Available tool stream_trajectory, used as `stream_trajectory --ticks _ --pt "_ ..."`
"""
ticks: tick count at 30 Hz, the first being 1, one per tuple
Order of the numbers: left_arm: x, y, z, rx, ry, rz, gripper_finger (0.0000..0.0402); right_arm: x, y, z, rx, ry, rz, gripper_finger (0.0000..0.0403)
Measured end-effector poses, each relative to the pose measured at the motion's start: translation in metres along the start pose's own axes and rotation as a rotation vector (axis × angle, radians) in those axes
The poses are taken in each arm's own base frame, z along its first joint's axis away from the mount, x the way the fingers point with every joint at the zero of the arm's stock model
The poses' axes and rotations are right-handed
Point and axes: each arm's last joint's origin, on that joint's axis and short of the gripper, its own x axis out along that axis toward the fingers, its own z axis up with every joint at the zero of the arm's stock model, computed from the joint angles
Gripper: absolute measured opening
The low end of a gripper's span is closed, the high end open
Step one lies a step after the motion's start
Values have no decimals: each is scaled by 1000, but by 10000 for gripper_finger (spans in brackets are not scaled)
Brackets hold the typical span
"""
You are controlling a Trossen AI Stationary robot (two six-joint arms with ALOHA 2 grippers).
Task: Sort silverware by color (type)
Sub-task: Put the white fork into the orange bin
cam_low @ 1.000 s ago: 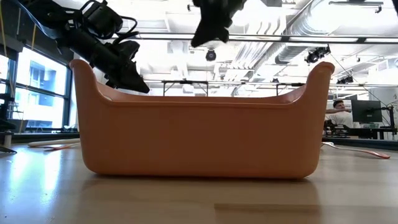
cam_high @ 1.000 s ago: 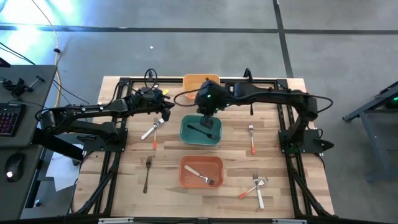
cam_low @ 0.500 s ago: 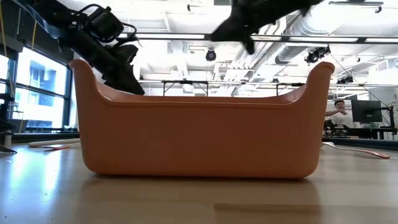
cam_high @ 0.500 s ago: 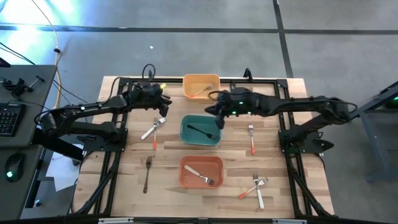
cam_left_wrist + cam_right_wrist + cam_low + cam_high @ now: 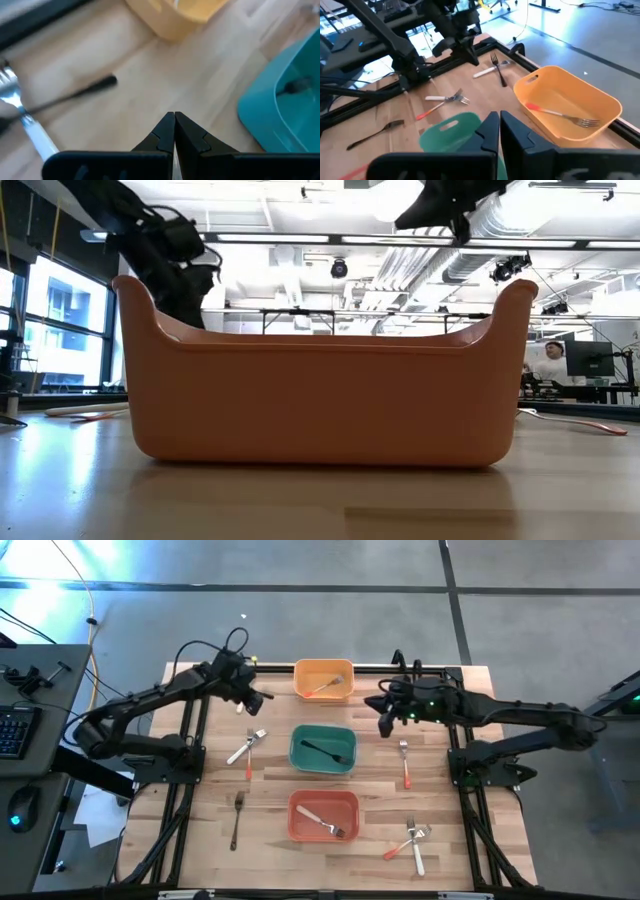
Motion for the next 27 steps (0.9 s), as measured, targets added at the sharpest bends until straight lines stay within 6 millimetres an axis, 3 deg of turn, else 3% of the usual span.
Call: stream_trajectory --ticks 6,14,19,27 --pt "7 -7 -10 -29 135 -46 27 -4 -1 -1 -3 10 -10 0" --pt "-9 -49 -40 -3 295 32 105 -4 -2 -4 -19 46 -22 0" --pt "-14 -70 -56 1 321 62 133 -4 -2 -4 -45 49 -22 0" --pt "6 -63 -100 -62 374 113 136 -4 -2 -5 -45 50 -22 0"
